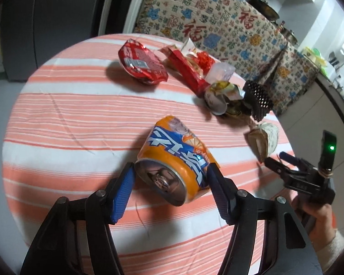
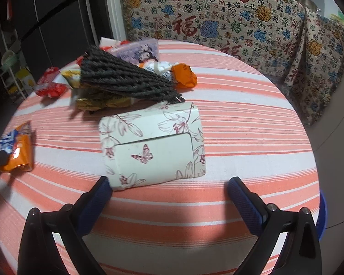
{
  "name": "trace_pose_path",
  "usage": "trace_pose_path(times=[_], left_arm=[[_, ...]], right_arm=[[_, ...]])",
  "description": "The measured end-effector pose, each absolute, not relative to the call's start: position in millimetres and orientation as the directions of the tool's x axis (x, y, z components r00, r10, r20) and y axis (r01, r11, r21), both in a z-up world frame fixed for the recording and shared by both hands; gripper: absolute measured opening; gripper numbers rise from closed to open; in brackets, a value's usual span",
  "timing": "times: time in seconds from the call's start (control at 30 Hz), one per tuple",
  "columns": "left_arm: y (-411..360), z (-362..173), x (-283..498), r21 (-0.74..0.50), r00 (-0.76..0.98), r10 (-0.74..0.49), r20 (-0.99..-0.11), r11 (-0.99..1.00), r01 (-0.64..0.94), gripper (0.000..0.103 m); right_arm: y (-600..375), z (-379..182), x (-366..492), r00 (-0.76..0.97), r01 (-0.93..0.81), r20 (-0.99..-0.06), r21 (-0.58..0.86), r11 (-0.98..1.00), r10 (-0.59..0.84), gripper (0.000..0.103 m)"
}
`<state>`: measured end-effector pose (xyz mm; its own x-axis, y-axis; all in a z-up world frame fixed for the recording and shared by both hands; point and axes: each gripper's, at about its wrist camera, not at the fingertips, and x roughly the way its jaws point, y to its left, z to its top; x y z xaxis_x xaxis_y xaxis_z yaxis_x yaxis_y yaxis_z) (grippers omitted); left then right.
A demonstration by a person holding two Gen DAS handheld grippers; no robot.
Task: Collect trash
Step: 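Lift the orange-blue can with the left tool while the right tool approaches the black mesh bag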
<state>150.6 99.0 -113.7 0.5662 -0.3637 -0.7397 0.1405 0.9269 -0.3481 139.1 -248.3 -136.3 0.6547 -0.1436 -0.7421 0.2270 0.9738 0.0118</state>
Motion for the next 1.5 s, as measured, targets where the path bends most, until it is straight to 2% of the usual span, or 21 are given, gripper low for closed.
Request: trace_pose_path(times=[0.17, 0.33, 0.4, 0.7, 0.93, 1.1, 1.13, 1.17, 1.23, 1.37, 1.4, 1.43, 1.5], left_arm=[[91, -113, 144, -0.331, 0.582, -0.333, -0.742, 0.937, 0.113, 0.063], [75, -107, 134, -0.288, 0.603, -0.288, -0.744, 0.952, 0.1, 0.062], [72, -103, 130, -0.284, 0.613, -0.284, -0.737, 0.953, 0.101, 0.062], [38, -81, 117, -0.295, 0.626, -0.334, -0.704, 0.94, 0.169, 0.061], [-30, -60, 113, -0.258, 0.601, -0.388, -0.699, 0.92, 0.294, 0.061], [-101, -45, 117, -0.257, 0.557, -0.459, -0.692, 0.878, 0.404, 0.061], [-114, -42, 117, -0.258, 0.548, -0.472, -0.69, 0.868, 0.424, 0.061], [-133, -40, 117, -0.261, 0.535, -0.491, -0.687, 0.854, 0.45, 0.061], [-167, -37, 118, -0.264, 0.514, -0.524, -0.679, 0.828, 0.495, 0.061], [-215, -41, 128, -0.292, 0.475, -0.567, -0.673, 0.793, 0.534, 0.061], [-225, -41, 129, -0.299, 0.468, -0.574, -0.672, 0.788, 0.537, 0.061], [-229, -43, 131, -0.301, 0.465, -0.577, -0.672, 0.786, 0.54, 0.061], [-233, -41, 133, -0.302, 0.467, -0.579, -0.669, 0.785, 0.541, 0.061]], right_arm=[[-253, -123, 132, 0.687, 0.186, -0.725, 0.111, 0.976, -0.048, 0.103], [-243, -120, 154, 0.66, 0.17, -0.747, 0.044, 0.984, -0.081, 0.102], [-242, -127, 159, 0.63, 0.177, -0.77, 0.018, 0.984, -0.099, 0.081], [-257, -101, 110, 0.69, 0.156, -0.721, 0.057, 0.986, -0.067, 0.08], [-294, -81, 79, 0.713, 0.176, -0.698, 0.088, 0.981, -0.065, 0.08], [-343, -69, 51, 0.718, 0.237, -0.687, 0.088, 0.967, -0.113, 0.08], [-354, -67, 44, 0.718, 0.254, -0.684, 0.088, 0.963, -0.127, 0.055], [-367, -65, 35, 0.716, 0.27, -0.683, 0.085, 0.959, -0.141, 0.035], [-398, -63, 19, 0.703, 0.327, -0.687, 0.08, 0.942, -0.186, 0.035], [-457, -73, -5, 0.659, 0.437, -0.704, 0.074, 0.896, -0.263, 0.024], [-465, -74, -9, 0.658, 0.448, -0.703, 0.076, 0.891, -0.271, 0.02], [-471, -75, -13, 0.658, 0.45, -0.702, 0.077, 0.89, -0.272, 0.008], [-480, -72, -20, 0.67, 0.451, -0.694, 0.096, 0.887, -0.265, 0.008]])
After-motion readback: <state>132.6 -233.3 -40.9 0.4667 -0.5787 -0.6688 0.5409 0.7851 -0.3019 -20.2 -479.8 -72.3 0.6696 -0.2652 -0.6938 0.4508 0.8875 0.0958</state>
